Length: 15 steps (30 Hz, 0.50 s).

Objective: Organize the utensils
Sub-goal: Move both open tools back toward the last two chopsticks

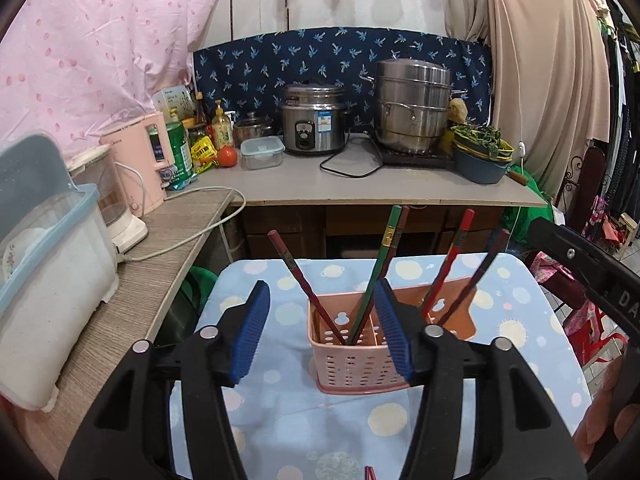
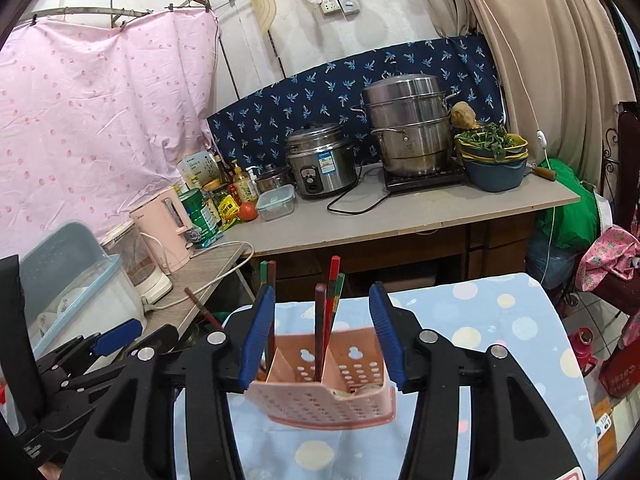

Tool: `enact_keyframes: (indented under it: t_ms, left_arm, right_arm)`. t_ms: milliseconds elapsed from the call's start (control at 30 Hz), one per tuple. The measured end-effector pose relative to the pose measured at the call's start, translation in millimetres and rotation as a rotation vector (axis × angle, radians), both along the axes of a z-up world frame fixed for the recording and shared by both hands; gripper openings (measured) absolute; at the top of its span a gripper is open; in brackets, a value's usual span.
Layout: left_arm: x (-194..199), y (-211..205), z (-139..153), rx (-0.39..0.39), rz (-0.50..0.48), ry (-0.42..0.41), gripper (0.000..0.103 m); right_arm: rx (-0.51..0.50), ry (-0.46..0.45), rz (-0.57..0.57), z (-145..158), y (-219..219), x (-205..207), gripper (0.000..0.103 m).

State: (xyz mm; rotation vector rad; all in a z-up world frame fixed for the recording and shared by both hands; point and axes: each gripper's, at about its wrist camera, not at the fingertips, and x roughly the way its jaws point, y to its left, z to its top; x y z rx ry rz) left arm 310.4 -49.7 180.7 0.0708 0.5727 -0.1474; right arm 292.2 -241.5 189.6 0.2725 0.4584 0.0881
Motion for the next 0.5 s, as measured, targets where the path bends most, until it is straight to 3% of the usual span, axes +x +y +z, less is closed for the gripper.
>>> enact_keyframes:
  t_ms: [300,500]
  left_arm:
    - [-54,1,6,0.004,-0.023,-0.026,0.067]
    - [-94,12,-2,-0.01,-0.024,-0.013,0.075]
  right_arm:
    - [-0.025,-0.002,0.014,1,5,-75,0.05]
    - [-0.063,0.043,0.032,-21,17,-130,0.05]
